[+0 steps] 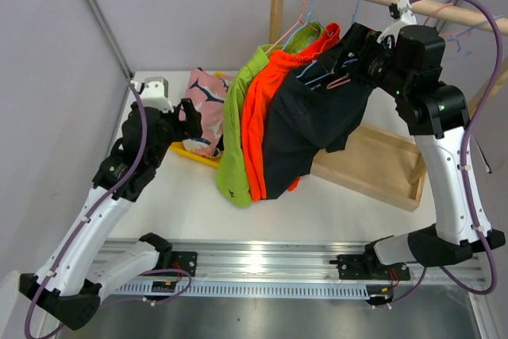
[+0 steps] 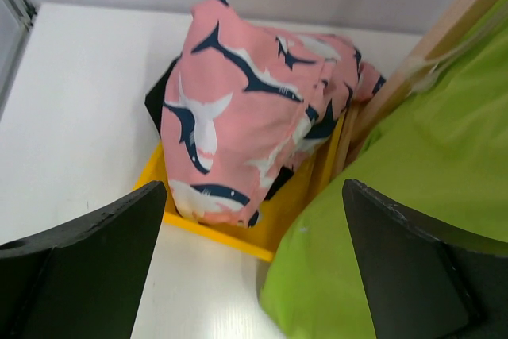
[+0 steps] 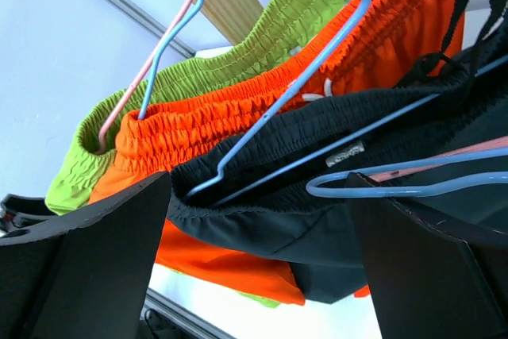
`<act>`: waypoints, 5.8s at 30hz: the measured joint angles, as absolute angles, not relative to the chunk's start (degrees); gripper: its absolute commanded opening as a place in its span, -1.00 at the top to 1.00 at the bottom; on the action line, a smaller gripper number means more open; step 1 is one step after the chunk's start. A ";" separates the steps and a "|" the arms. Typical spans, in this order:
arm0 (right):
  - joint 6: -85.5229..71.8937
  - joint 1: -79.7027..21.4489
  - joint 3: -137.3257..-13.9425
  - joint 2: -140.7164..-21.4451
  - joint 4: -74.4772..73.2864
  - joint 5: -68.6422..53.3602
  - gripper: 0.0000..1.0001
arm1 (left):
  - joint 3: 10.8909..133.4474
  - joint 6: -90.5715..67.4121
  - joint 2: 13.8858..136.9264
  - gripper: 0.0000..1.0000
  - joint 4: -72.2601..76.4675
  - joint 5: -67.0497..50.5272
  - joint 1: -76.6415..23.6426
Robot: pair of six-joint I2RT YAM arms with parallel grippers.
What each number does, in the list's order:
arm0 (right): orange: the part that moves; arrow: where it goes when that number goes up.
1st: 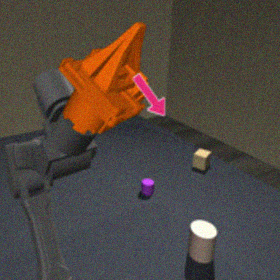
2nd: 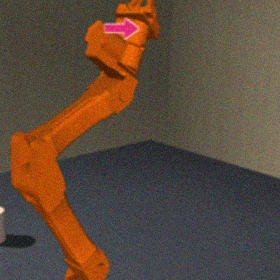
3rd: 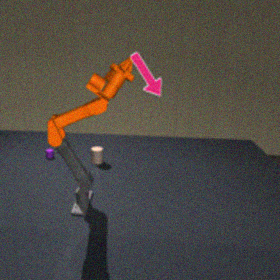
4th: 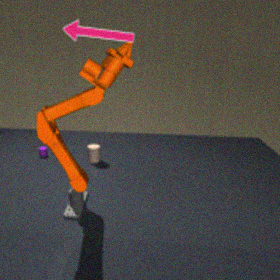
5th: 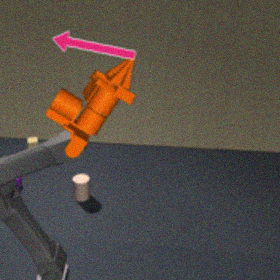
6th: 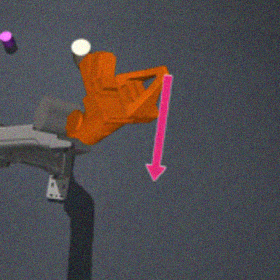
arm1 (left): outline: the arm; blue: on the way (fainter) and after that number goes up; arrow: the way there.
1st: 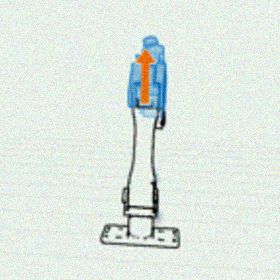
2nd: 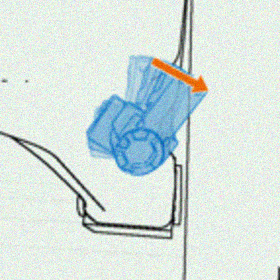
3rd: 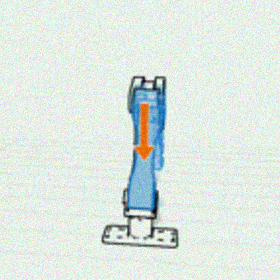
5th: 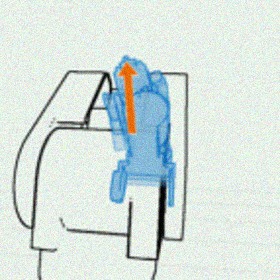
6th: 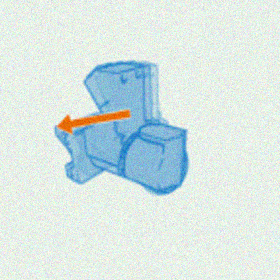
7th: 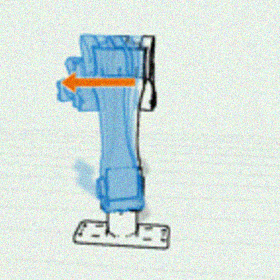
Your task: Remove the shorts from the hanger
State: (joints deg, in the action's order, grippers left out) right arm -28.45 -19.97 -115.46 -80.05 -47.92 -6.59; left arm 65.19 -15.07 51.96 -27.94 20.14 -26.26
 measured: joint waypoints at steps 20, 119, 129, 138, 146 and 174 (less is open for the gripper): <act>-28.56 -20.51 -115.74 -57.82 -68.88 2.52 -0.99 | 59.42 -17.30 48.36 -0.98 -28.86 11.68 -26.85; -49.39 -25.12 -105.03 -65.67 -40.05 -7.62 1.00 | 67.79 -5.08 75.02 1.00 12.47 -4.84 -63.48; -50.57 -24.53 -104.86 -65.73 -42.98 -10.44 1.00 | 51.53 -4.84 61.01 1.00 15.07 8.45 -79.42; -52.14 -23.75 -104.92 -66.00 -44.93 -12.12 1.00 | 46.50 -4.51 58.54 1.00 15.00 17.26 -84.64; -57.43 -23.42 -102.61 -64.77 -41.21 -15.38 1.00 | 54.96 -3.79 72.31 1.00 14.39 24.43 -83.02; -73.63 -18.31 -105.06 -66.08 -34.52 -22.83 1.00 | 51.62 -0.95 61.71 1.00 14.24 47.86 -82.91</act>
State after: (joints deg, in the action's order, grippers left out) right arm -73.63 -18.31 -105.06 -66.08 -34.52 -22.83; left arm 51.62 -0.95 61.71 14.24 47.86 -82.91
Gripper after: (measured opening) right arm 0.085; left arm 0.015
